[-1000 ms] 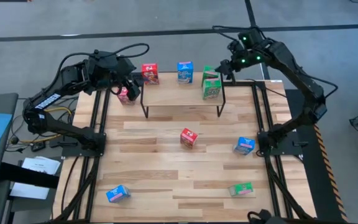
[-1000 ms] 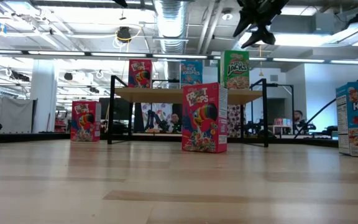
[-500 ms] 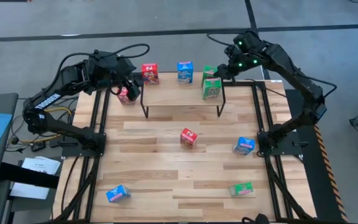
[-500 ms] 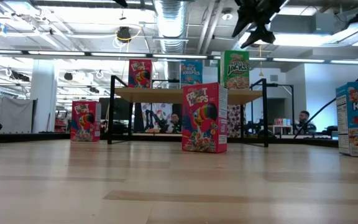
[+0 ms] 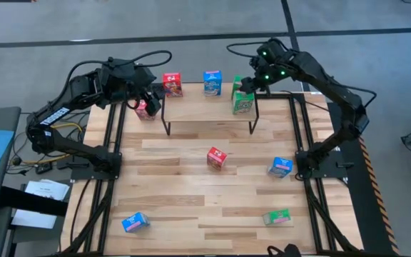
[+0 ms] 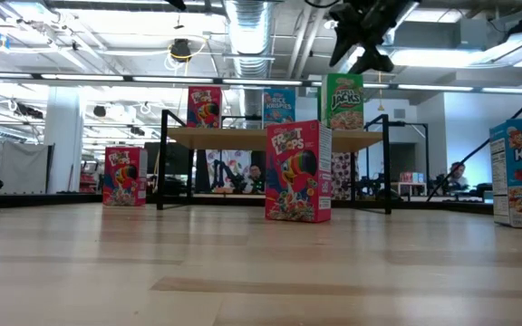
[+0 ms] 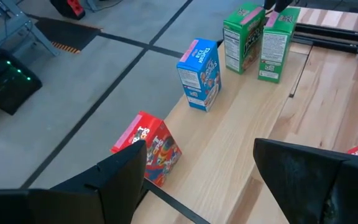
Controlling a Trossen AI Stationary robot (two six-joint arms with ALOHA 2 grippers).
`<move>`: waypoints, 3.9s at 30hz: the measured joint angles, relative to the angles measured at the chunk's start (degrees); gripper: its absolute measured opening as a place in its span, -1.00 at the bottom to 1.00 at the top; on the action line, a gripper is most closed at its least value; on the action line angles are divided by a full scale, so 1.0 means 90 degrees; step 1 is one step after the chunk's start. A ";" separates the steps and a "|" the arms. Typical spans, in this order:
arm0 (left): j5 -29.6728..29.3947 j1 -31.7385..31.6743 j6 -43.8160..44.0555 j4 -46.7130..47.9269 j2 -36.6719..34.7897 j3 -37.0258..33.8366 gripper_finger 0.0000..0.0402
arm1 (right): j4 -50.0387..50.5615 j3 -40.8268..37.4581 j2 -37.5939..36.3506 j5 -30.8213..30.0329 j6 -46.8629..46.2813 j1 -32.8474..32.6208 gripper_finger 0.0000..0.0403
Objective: Stack cereal on shelf
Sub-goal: Adjust the green cereal boxes on the shelf, then put the top blue cereal box on the shelf aligned with the other blue cereal box
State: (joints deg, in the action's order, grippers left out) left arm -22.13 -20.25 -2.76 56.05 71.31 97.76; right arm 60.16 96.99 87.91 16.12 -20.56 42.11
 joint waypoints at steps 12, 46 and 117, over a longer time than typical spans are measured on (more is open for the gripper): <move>-0.0107 0.0000 -0.0124 0.0001 0.0000 0.0000 0.42 | 0.0124 0.0002 0.0146 -0.0134 -0.0003 -0.0028 0.29; -0.0137 0.0000 -0.0240 0.0005 0.0000 0.0000 0.42 | 0.0317 0.0129 0.0095 -0.0300 0.0006 -0.0063 0.29; -0.0137 0.0000 0.0032 0.0182 0.0000 -0.0002 0.42 | 0.3315 -0.2329 -0.2702 -0.0964 -0.1309 -0.3993 0.29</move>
State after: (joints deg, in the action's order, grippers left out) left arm -23.35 -20.25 -2.48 57.69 71.31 97.73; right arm 90.00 76.03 63.59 7.44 -32.34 6.17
